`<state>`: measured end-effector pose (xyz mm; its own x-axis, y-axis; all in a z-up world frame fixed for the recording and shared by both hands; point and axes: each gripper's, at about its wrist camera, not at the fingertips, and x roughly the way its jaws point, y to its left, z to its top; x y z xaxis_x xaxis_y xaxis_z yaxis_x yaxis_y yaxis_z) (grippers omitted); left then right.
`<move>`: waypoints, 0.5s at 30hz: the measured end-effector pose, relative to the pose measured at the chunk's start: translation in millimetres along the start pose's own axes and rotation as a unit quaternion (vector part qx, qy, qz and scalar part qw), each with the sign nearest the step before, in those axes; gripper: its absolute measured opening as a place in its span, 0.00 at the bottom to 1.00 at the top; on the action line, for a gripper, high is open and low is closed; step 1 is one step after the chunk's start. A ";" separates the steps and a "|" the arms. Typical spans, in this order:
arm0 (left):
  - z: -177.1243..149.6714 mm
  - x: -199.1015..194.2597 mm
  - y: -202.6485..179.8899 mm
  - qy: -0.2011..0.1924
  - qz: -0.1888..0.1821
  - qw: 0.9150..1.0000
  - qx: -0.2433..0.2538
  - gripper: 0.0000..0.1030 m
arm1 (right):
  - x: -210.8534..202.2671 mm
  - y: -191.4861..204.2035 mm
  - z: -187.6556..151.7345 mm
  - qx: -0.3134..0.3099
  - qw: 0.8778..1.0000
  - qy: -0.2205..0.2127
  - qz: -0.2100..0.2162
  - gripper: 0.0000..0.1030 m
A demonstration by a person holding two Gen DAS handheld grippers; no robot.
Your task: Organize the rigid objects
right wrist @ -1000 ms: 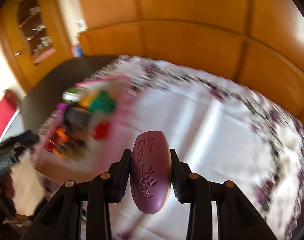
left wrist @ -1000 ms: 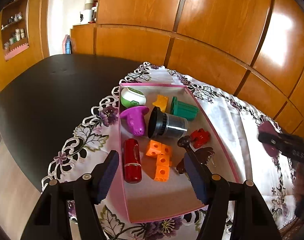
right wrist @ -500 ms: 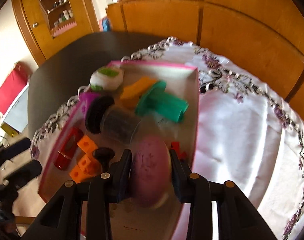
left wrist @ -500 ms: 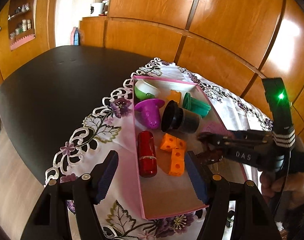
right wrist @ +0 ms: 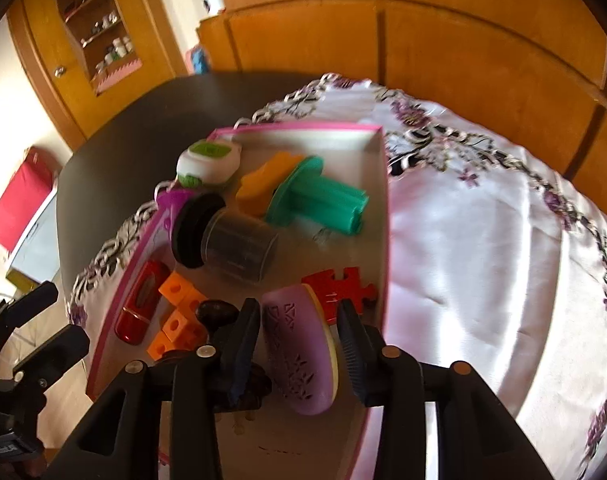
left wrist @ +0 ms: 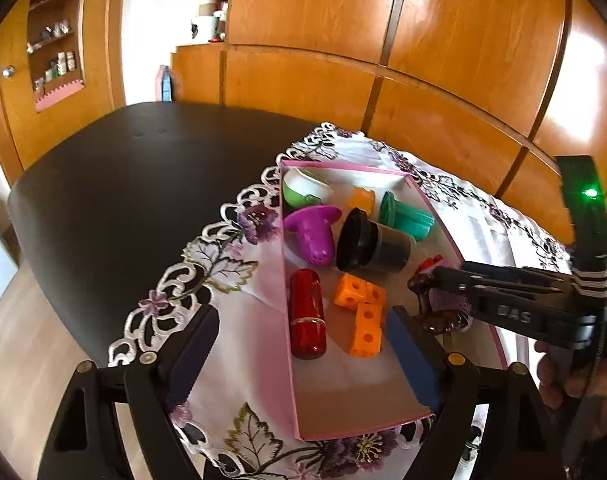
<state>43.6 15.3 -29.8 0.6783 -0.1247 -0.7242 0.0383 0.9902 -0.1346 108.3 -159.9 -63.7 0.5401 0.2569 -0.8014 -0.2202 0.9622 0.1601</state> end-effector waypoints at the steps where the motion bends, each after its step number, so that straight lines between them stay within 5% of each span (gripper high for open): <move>1: 0.3 -1.5 -0.6 -0.003 0.003 1.000 0.002 0.83 | -3.2 -0.9 -0.8 0.003 1.000 -0.006 -0.002 0.44; 8: -0.9 -12.7 -9.6 -0.022 0.025 0.999 0.012 1.00 | -34.1 -1.6 -17.4 0.021 0.997 -0.054 -0.048 0.45; 15: -5.4 -21.6 -20.0 -0.034 0.038 0.999 0.016 1.00 | -55.6 2.1 -39.7 0.036 0.992 -0.086 -0.088 0.45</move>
<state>24.2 -2.1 -15.1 0.7279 -0.0452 -0.6842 0.0075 0.9983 -0.0579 45.6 -175.7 -41.7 0.6977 0.0895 -0.7108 -0.0545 0.9959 0.0719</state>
